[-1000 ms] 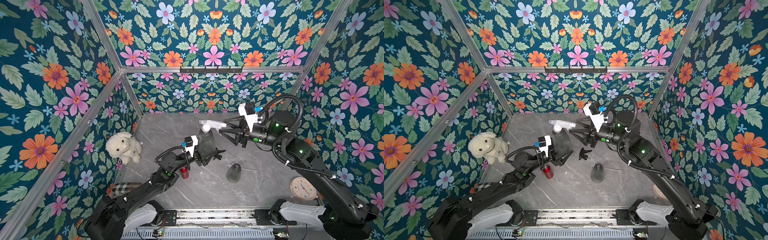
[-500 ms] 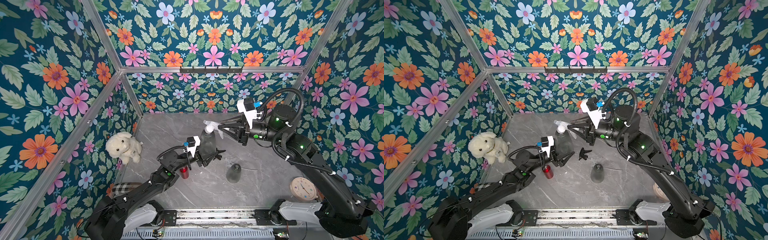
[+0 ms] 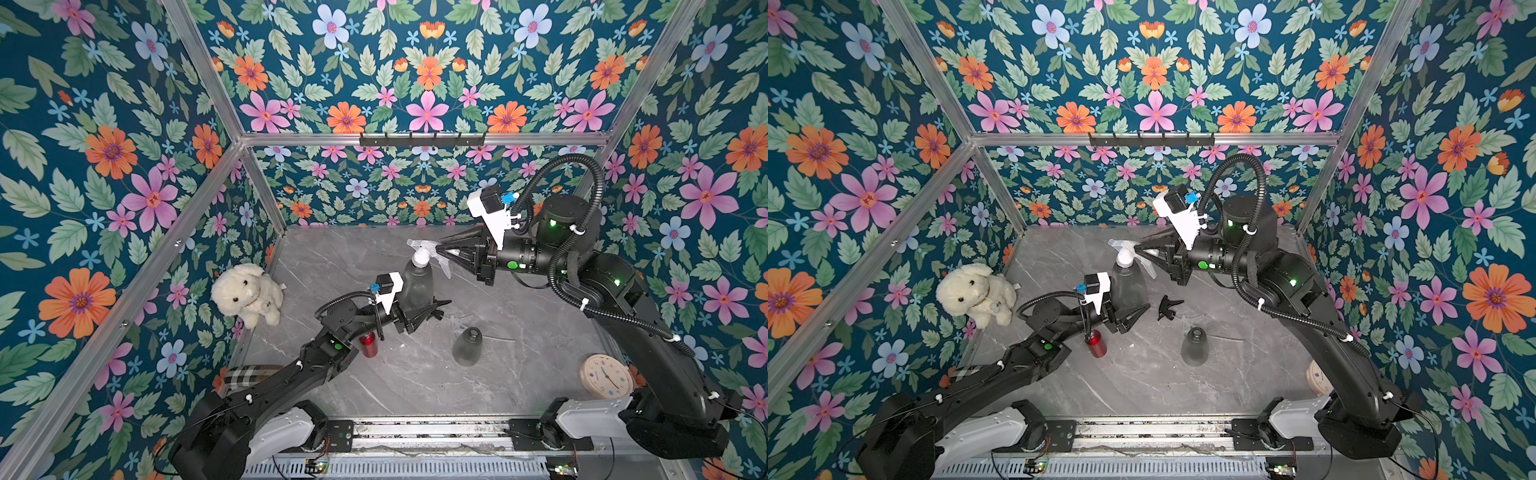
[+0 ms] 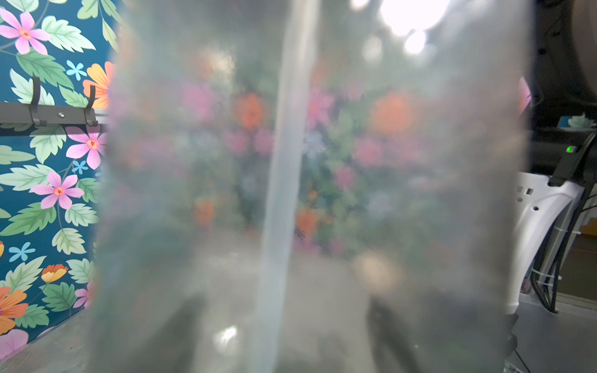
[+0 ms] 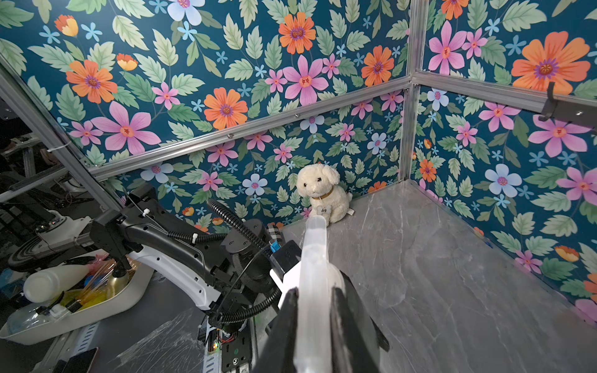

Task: Attach spray nozzles to spray bottles
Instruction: Screw the spray nozzle on the spray bottle.

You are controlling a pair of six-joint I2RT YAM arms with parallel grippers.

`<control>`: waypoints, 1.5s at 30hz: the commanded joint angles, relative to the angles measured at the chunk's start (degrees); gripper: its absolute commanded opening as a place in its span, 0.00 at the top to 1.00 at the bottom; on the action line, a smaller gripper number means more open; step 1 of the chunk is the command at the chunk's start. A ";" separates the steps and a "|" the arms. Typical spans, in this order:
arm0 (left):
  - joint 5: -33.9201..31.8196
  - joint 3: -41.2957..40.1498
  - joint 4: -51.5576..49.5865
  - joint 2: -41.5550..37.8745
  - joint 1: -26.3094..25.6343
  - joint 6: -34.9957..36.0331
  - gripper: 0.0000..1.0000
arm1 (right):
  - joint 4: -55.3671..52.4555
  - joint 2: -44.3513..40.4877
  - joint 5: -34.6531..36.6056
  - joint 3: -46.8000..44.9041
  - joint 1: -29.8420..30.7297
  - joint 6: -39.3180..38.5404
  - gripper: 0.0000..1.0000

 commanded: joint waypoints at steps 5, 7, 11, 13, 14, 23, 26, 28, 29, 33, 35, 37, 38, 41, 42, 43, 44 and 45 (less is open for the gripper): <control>0.21 0.69 -2.45 0.15 -0.01 2.65 1.00 | -9.45 2.83 2.56 5.42 2.25 -4.05 0.95; 0.55 0.77 -2.59 0.14 -0.01 2.95 1.00 | -10.29 3.52 3.34 6.59 2.52 -4.42 0.95; 0.49 0.47 -2.92 -0.19 -0.01 3.42 1.00 | -13.95 5.91 3.82 10.88 2.71 -4.79 0.95; 0.83 0.34 -3.15 -0.55 0.01 3.82 1.00 | -16.60 7.33 4.37 13.26 2.79 -5.00 0.94; 0.64 0.36 -3.69 -0.77 -0.01 4.24 1.00 | -17.84 7.88 4.75 14.24 2.80 -5.06 0.94; -0.33 1.74 -8.44 -1.79 -0.01 6.65 1.00 | -22.83 11.34 6.73 19.97 4.30 -5.84 0.92; -0.62 1.59 -8.35 -1.99 -0.01 6.60 1.00 | -24.30 13.04 7.24 21.88 4.99 -6.20 0.91; -0.86 1.09 -7.41 -2.51 -0.01 6.22 1.00 | -23.68 12.93 7.85 21.33 5.01 -5.92 0.91; -0.82 0.87 -7.14 -2.71 -0.01 6.12 1.00 | -23.07 12.51 8.00 20.56 5.07 -5.79 0.90; -0.45 1.20 -7.70 -2.85 -0.01 6.16 1.00 | -21.97 11.91 8.32 19.96 5.01 -5.34 0.79; -0.54 1.30 -8.07 -2.69 -0.01 6.16 1.00 | -21.88 11.86 8.79 20.48 5.08 -5.14 0.75; -0.76 1.05 -7.56 -2.60 -0.01 5.69 1.00 | -21.76 12.00 9.17 21.03 5.07 -4.98 0.73; -1.02 0.80 -7.10 -2.42 -0.01 5.40 1.00 | -21.50 11.92 9.25 21.04 5.01 -4.92 0.71; -1.11 0.38 -5.77 -2.04 -0.01 4.29 1.00 | -20.71 11.69 9.57 20.80 5.08 -4.55 0.67; -1.00 0.34 -5.58 -1.95 -0.01 4.23 1.00 | -20.49 11.68 9.66 20.80 5.08 -4.53 0.66; -0.98 0.34 -5.51 -1.85 -0.01 4.07 1.00 | -20.40 11.71 9.68 20.82 5.03 -4.52 0.64; -1.02 0.34 -5.36 -1.78 -0.01 3.97 1.00 | -20.24 11.68 9.71 20.85 5.04 -4.45 0.62; -1.05 0.29 -5.18 -1.63 -0.01 3.80 1.00 | -20.15 11.73 9.70 20.96 5.08 -4.44 0.60</control>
